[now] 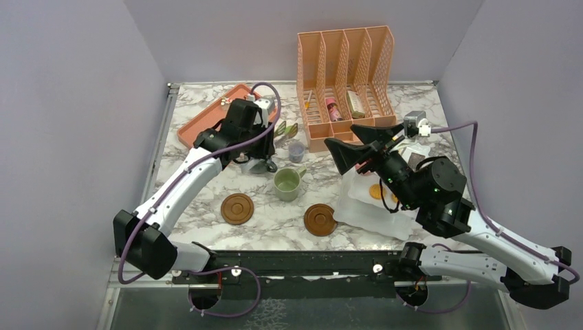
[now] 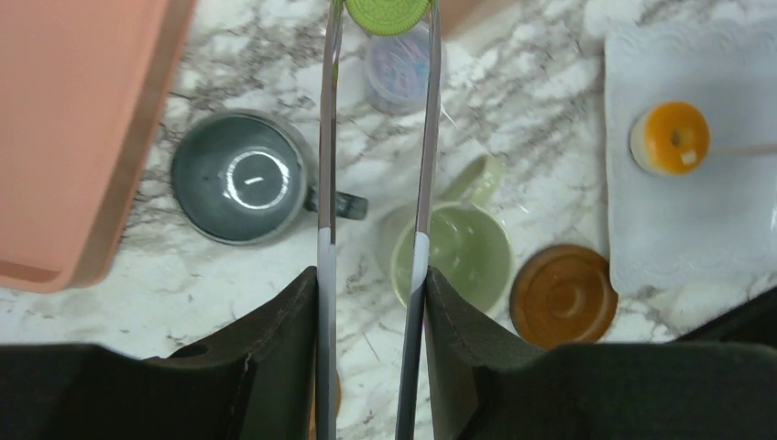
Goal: Serve the afternoon tea
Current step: Pick up the desert from the tray, then place the desert on the desert table.
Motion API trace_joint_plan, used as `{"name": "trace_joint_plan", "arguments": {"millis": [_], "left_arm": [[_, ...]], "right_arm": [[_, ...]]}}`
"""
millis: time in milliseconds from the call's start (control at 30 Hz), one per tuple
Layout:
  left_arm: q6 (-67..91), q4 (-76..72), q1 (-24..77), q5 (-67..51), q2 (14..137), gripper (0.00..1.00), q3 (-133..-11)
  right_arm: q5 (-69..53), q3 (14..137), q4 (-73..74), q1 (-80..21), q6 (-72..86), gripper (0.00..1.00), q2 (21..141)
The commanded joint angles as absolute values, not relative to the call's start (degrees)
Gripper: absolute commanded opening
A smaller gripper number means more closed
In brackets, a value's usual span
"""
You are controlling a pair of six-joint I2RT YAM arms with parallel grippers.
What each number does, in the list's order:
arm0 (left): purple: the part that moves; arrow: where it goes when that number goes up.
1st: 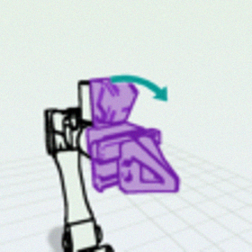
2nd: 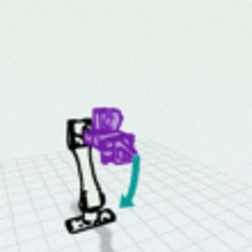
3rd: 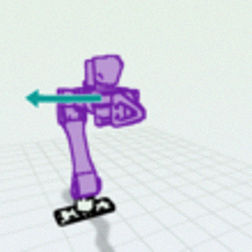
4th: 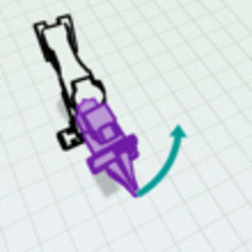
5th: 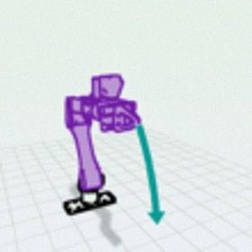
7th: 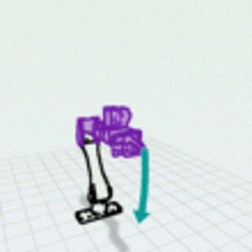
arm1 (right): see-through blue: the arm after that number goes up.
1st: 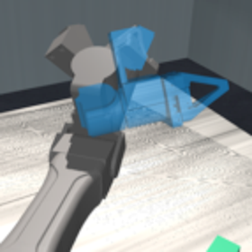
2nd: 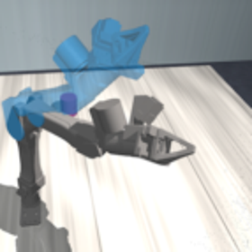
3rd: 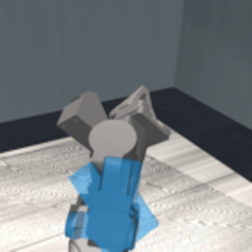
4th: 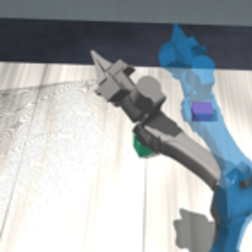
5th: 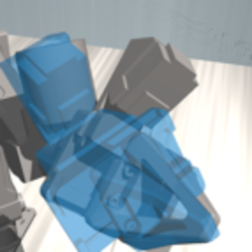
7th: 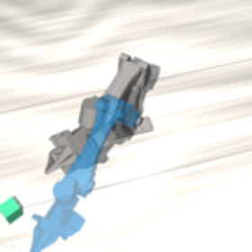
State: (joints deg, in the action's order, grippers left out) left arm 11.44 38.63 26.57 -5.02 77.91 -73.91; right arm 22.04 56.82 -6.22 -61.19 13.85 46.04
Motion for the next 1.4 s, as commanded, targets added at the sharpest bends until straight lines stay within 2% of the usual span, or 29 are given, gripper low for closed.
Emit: {"name": "trace_joint_plan", "arguments": {"millis": [0,467,767,1367], "left_arm": [[13.00,40.62,32.90,-7.66,74.40,0.34,-72.01],[19.12,41.83,50.77,-5.22,71.60,0.33,-67.19],[22.51,38.86,60.71,-2.58,76.08,0.33,-68.30],[26.61,30.18,69.81,-0.44,84.00,0.33,-69.88]], "right_arm": [[24.64,58.95,-4.25,-61.61,11.88,0.98,45.14],[28.38,61.35,-1.09,-61.61,8.92,0.98,43.60],[28.08,61.25,-1.32,-61.61,9.71,0.98,43.74],[27.86,61.36,-1.60,-61.61,9.84,0.98,43.02]]}}
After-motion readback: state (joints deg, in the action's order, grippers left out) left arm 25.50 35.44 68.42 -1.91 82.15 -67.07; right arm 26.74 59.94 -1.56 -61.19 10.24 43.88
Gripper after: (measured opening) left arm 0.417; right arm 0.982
